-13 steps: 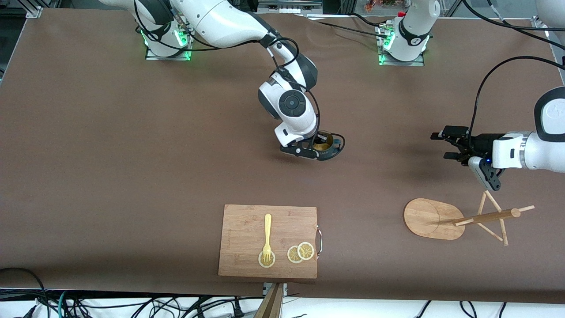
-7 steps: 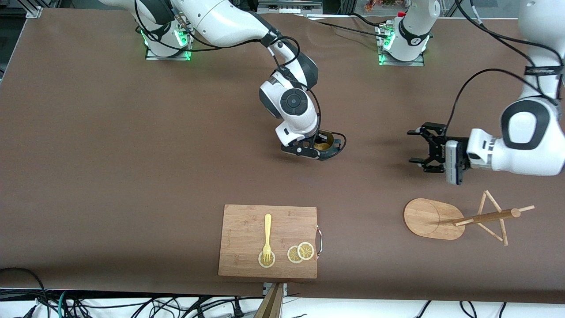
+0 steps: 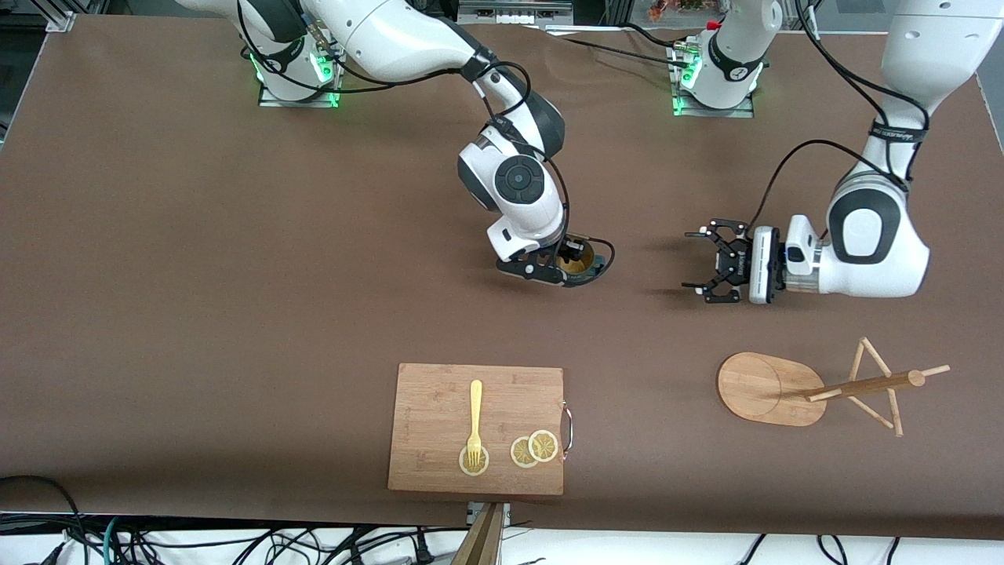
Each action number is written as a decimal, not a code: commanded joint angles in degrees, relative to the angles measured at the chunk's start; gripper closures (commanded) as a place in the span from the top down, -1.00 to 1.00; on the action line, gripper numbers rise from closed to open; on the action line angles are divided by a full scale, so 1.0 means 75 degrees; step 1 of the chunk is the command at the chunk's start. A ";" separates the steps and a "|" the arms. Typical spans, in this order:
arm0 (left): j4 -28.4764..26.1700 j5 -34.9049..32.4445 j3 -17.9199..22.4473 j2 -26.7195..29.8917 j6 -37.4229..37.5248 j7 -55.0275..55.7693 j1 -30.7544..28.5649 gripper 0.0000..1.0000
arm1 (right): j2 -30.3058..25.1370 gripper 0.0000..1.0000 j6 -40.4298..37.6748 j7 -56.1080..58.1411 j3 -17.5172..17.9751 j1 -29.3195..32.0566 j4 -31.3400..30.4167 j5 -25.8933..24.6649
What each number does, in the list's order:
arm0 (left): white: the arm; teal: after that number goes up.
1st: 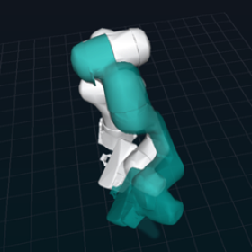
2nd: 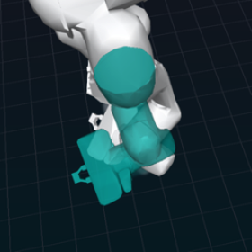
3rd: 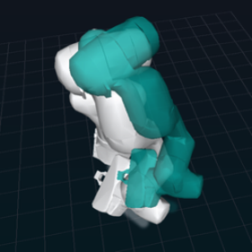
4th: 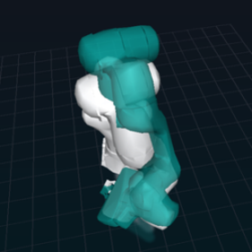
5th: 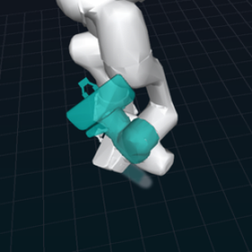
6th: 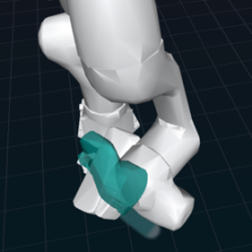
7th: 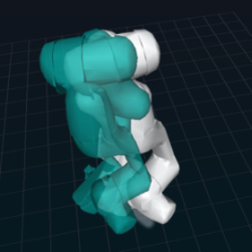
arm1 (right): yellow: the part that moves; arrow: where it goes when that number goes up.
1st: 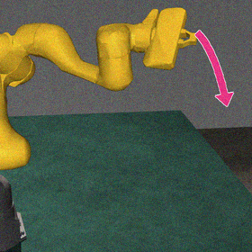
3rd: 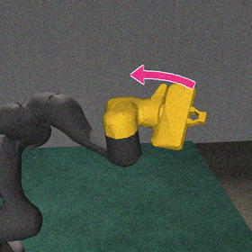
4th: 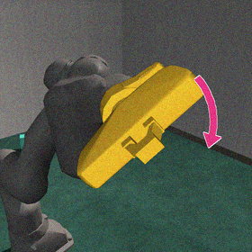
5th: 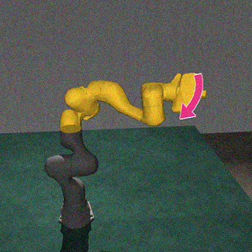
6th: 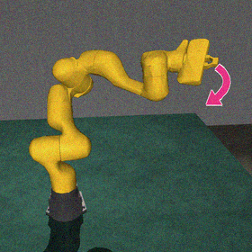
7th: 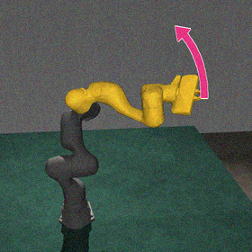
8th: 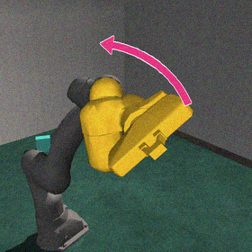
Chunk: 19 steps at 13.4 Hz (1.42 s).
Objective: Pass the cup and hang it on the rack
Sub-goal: 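Carry the mug toward the middle while the left gripper reaches toward it, then grasp the mug handle with the left gripper and release the right gripper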
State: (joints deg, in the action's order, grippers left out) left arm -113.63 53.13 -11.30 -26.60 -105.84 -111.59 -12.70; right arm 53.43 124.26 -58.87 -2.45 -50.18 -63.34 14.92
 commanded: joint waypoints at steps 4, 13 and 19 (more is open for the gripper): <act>-0.0634 0.2321 -0.0075 -0.0751 -0.0818 -0.2763 0.0414 1.00 | -0.1099 0.99 -0.1238 0.0149 -0.0574 0.0455 -0.0073 -0.0138; -0.0670 0.4399 -0.0075 -0.1480 -0.1052 -0.4701 0.1353 0.88 | -0.2376 1.00 -0.3676 0.2362 -0.1759 0.1907 -0.0353 -0.0021; -0.0670 0.4870 -0.0075 -0.1855 -0.0994 -0.5230 0.1670 -0.96 | -0.3279 1.00 -0.4507 0.3653 -0.2519 0.2261 -0.1070 -0.0056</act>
State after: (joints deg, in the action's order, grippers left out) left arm -118.67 87.72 -12.02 -39.34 -113.64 -146.73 -0.57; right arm 32.15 92.75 -33.99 -19.38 -32.49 -68.42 14.67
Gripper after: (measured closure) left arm 0.626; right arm 0.000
